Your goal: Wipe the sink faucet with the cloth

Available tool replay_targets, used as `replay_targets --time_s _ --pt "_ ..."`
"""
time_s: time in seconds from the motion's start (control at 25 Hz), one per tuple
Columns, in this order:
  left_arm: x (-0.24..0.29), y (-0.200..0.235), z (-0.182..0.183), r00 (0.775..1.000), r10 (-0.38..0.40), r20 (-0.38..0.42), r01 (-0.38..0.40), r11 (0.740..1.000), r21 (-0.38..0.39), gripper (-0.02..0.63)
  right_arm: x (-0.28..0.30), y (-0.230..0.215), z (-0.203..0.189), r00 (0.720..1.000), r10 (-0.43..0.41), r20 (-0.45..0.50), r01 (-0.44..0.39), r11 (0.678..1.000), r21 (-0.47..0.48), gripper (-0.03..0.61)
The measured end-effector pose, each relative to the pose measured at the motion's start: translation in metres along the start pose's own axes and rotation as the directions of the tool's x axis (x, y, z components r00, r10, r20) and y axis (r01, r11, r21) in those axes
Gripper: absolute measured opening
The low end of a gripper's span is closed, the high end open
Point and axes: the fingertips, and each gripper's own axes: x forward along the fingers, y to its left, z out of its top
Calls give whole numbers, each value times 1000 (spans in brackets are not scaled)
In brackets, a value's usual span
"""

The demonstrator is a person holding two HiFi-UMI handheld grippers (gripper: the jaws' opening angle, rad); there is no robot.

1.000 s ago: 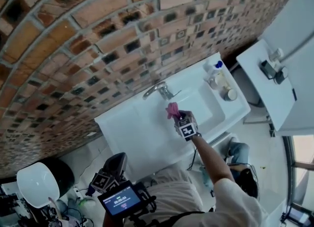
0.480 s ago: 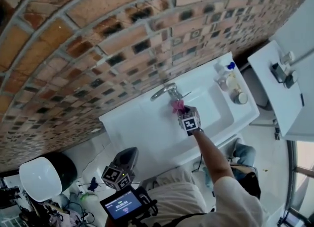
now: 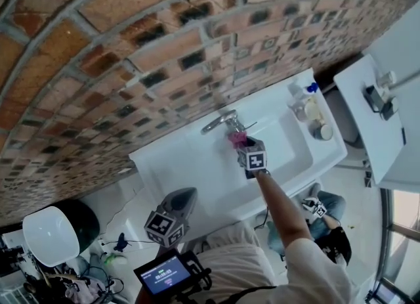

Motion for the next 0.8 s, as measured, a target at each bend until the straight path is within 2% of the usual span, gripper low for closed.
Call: replay_targets --time_s 0.24,0.36,0.56,0.64,0.72,0.8 --pt "7 -1 -2 1000 -19 14 19 1000 -23 -14 -21 -3 27 997 40 71 -48 993 106 77" --pt "11 -2 -8 1000 -25 10 26 999 -41 -15 -32 -17 40 994 29 102 -44 989 145 77" --pt "12 -7 -9 1000 -28 9 28 998 -48 -15 -47 -36 58 993 7 121 -20 994 106 77" --pt "12 -9 -6 1000 -28 12 28 999 -46 -14 -52 -49 63 991 -19 134 3 993 119 77" --pt "13 -11 -1 999 -31 14 31 999 -38 -15 -58 -67 76 983 -55 176 27 987 158 77" --pt "13 -10 3 999 -34 16 34 999 -31 -15 -70 -76 111 961 -56 269 6 983 185 77"
